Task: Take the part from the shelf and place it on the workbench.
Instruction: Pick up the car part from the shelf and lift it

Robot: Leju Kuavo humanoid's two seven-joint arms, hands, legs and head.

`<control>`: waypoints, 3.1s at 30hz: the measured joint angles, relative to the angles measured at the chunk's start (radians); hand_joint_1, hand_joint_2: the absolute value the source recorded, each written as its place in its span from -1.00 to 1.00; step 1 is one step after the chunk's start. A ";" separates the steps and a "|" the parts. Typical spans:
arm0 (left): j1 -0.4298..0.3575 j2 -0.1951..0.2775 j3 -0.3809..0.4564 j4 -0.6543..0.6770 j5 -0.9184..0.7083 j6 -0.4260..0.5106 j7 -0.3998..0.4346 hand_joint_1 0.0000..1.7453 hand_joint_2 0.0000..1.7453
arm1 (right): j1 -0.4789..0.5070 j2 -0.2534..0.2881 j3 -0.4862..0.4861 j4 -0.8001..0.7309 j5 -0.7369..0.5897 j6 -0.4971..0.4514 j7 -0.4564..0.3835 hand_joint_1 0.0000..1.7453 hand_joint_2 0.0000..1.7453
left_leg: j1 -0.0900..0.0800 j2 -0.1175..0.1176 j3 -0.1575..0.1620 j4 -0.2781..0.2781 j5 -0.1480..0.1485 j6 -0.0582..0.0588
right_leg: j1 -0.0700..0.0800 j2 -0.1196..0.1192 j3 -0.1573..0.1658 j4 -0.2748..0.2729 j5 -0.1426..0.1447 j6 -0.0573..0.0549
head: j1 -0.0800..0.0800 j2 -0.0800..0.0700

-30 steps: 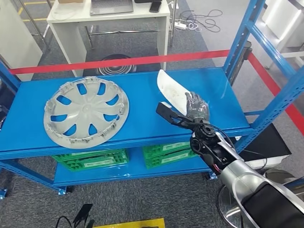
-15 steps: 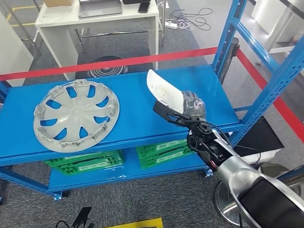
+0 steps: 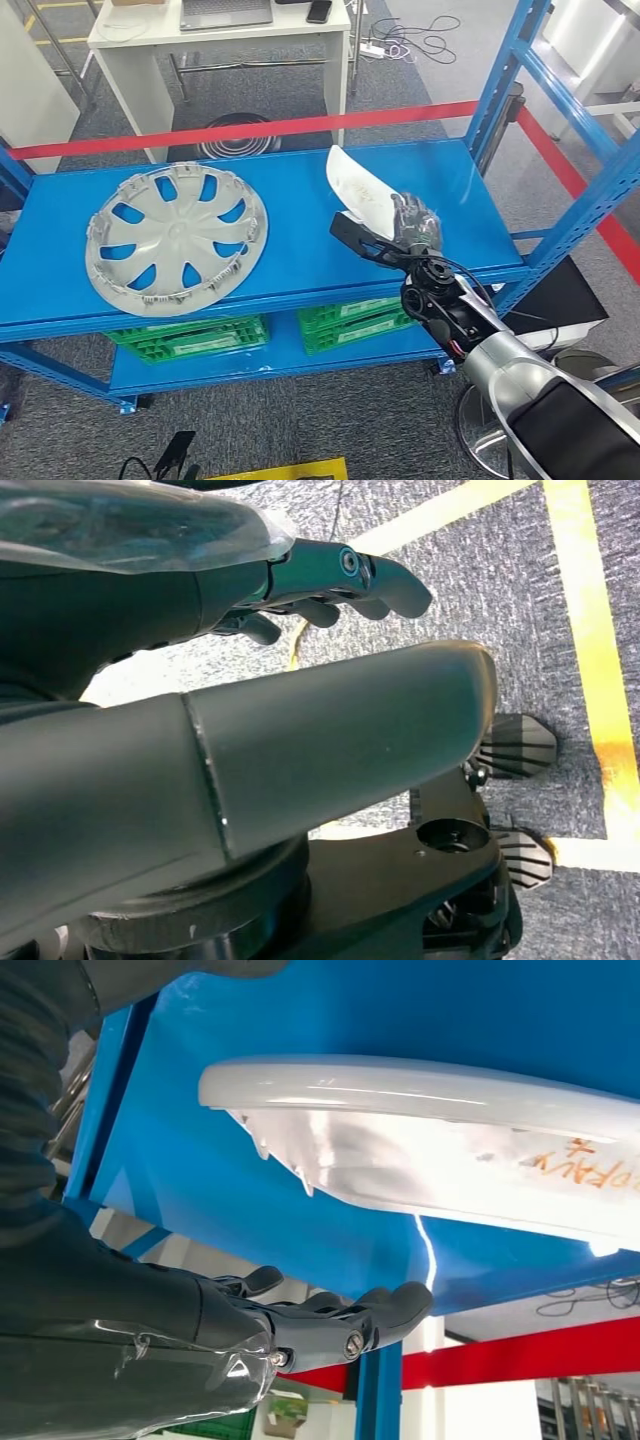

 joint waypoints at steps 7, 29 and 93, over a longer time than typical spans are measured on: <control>0.000 0.000 -0.001 0.000 0.001 0.000 0.001 -1.00 -1.00 | 0.000 -0.002 0.000 0.013 -0.015 0.012 0.000 -1.00 1.00 | -0.001 0.001 0.003 -0.004 0.001 0.001 | 0.000 0.000 0.000 0.000 0.000 0.001 | 0.000 0.000; 0.006 0.001 -0.009 0.000 0.013 0.000 -0.002 -1.00 -1.00 | 0.007 -0.020 -0.002 0.046 -0.037 0.013 -0.020 0.81 1.00 | -0.001 0.001 0.005 -0.008 0.002 0.002 | 0.000 0.001 0.000 0.000 0.000 0.001 | 0.000 0.000; 0.012 0.001 -0.019 0.000 0.076 0.004 -0.052 -1.00 1.00 | 0.007 -0.042 -0.064 -0.229 -0.039 -0.226 -0.134 1.00 1.00 | -0.001 0.001 0.008 -0.008 0.002 0.002 | 0.000 0.001 0.003 0.000 0.000 0.001 | 0.000 0.000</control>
